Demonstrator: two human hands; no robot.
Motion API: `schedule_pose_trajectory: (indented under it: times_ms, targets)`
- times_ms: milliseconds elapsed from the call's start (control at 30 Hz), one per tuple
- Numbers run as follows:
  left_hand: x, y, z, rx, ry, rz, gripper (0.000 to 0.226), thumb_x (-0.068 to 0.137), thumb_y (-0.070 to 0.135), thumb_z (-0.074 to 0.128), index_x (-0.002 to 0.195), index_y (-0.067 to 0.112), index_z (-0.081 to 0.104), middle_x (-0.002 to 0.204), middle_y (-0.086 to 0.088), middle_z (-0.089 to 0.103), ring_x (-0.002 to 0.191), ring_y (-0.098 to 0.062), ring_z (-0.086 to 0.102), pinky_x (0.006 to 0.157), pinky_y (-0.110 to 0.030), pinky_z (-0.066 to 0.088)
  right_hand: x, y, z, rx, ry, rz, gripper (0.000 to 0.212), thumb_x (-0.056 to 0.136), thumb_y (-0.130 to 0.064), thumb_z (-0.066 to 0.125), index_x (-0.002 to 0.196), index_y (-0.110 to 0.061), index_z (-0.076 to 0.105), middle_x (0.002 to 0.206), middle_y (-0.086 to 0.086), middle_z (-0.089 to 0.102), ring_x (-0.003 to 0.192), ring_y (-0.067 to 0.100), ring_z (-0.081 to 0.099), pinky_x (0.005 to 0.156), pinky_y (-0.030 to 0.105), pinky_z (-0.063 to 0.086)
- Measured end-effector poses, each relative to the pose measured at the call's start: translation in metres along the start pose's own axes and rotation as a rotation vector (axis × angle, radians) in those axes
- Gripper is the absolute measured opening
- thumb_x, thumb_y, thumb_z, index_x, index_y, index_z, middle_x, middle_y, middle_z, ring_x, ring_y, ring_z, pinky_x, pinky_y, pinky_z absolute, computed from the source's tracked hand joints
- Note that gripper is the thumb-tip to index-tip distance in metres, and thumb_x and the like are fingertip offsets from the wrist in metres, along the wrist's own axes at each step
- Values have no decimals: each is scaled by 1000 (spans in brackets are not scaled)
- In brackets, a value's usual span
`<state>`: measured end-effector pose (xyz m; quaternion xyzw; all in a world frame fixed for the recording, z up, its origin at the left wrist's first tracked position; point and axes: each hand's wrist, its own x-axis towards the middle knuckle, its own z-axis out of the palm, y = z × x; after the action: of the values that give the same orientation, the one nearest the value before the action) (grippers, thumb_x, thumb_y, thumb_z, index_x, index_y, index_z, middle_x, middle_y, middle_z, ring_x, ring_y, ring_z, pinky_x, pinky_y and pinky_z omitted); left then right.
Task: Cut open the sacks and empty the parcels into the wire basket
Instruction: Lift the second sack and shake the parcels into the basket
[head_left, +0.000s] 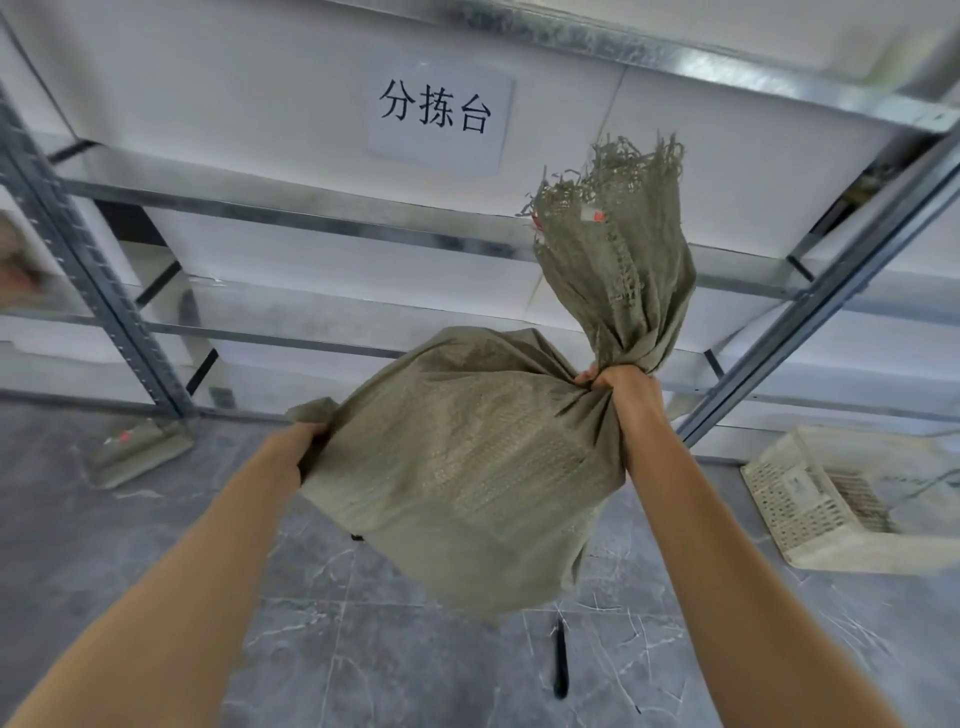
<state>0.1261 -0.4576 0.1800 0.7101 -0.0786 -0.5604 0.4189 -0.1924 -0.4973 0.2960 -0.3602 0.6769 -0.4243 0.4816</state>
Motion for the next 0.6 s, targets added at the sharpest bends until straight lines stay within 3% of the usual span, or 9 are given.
schedule_pose_trajectory:
  times_ms: [133, 300, 367, 467, 600]
  targets:
    - [6, 17, -15, 40, 92, 123, 29, 89, 15, 62, 114, 0, 59, 111, -17, 63, 102, -32, 61, 89, -41, 51, -11, 12, 12, 55, 7, 47, 23, 72, 10, 49, 73, -5, 66, 77, 3, 67, 73, 18, 58, 60, 25, 45]
    - [-16, 50, -18, 148, 150, 332, 13, 88, 15, 60, 98, 7, 55, 91, -12, 57, 86, -26, 53, 77, -34, 44, 2, 25, 24, -57, -13, 71, 12, 82, 0, 50, 92, -1, 57, 79, 11, 54, 68, 23, 50, 60, 30, 40]
    - [-25, 64, -20, 168, 151, 406, 13, 86, 16, 62, 96, 9, 56, 90, -12, 59, 82, -27, 55, 74, -34, 47, 10, 30, 30, -59, -51, 87, 17, 84, -1, 49, 99, 1, 58, 78, 11, 56, 70, 25, 52, 63, 31, 43]
    - [-30, 83, -21, 198, 176, 496, 12, 83, 15, 64, 92, 8, 60, 97, -16, 63, 89, -31, 59, 75, -36, 46, 23, 37, 43, -8, -99, 110, 14, 88, -1, 54, 101, -1, 59, 81, 11, 59, 75, 26, 55, 68, 34, 47]
    - [-30, 109, -16, 301, 198, 596, 11, 81, 16, 64, 84, 5, 64, 86, -17, 64, 81, -30, 59, 68, -34, 43, 58, 43, 63, 45, -130, 144, 15, 88, -9, 63, 101, -2, 61, 93, 12, 61, 90, 30, 56, 92, 42, 48]
